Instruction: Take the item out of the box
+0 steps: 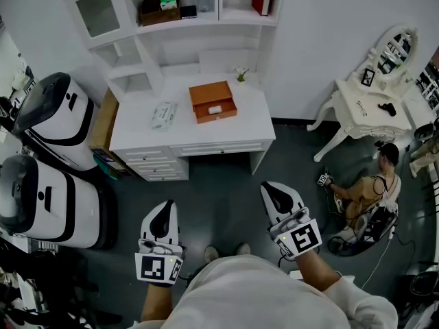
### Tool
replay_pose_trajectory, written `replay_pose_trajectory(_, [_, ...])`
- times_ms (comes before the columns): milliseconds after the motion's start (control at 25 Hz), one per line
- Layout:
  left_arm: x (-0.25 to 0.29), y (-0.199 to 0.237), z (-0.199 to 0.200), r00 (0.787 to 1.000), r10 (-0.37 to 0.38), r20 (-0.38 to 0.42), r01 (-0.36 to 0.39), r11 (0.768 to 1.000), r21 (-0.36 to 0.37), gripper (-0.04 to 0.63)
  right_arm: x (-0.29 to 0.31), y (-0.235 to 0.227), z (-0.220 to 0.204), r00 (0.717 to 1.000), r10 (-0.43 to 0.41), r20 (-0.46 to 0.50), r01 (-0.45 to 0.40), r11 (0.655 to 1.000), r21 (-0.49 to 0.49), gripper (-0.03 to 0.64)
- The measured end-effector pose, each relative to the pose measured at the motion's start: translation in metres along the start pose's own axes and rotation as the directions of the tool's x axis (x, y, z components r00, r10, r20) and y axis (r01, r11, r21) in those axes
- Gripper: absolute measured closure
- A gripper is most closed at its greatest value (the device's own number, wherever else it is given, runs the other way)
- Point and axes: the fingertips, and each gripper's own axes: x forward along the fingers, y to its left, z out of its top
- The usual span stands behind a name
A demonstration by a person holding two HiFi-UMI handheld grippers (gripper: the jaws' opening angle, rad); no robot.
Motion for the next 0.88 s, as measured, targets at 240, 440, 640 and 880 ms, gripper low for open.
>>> replay_pose_trajectory(240, [0.002,-0.003,-0.001,1.0,0.004,-0.004,-0.004,1.0,-0.004,0.591,-0.004,-0.007,0.004,0.999,0.023,0.046,-0.027,0.996,0.088,0.437])
replay_pose_trajectory(440, [0.004,-0.005,-0.002,1.0,0.01,-0.005,-0.01,1.0,-0.006,0.591,-0.008,-0.021,0.009,0.997,-0.014,0.075,0.006,0.995,0.1,0.196])
replay_pose_trajectory(640, [0.007,-0.008,-0.003,1.0,0.02,-0.009,-0.02,1.0,-0.006,0.591,-0.01,-0.028,0.006,0.997,-0.016,0.07,0.01,0.995,0.095,0.193])
replay_pose_trajectory(880, [0.012,-0.019,-0.002,0.999,0.047,-0.012,-0.047,0.999,0.004,0.591,-0.018,-0.037,0.0,0.998,0.008,0.065,-0.013,0.997,0.078,0.195])
